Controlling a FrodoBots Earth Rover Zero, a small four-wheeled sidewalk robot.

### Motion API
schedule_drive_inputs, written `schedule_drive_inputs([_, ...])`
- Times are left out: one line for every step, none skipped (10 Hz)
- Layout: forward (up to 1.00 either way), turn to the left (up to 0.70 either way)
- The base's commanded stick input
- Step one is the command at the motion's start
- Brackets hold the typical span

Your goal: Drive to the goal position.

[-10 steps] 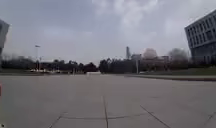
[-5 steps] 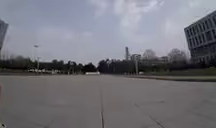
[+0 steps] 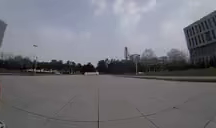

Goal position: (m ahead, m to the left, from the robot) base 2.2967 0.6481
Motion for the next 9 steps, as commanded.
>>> schedule_drive_inputs([0.85,0.0])
schedule_drive_inputs([0.85,0.0])
schedule_drive_inputs([0.85,0.0])
schedule_drive_inputs([0.85,0.0])
schedule_drive_inputs([0.85,0.0])
schedule_drive_inputs([0.85,0.0])
schedule_drive_inputs([0.85,0.0])
schedule_drive_inputs([0.85,0.0])
schedule_drive_inputs([0.85,0.0])
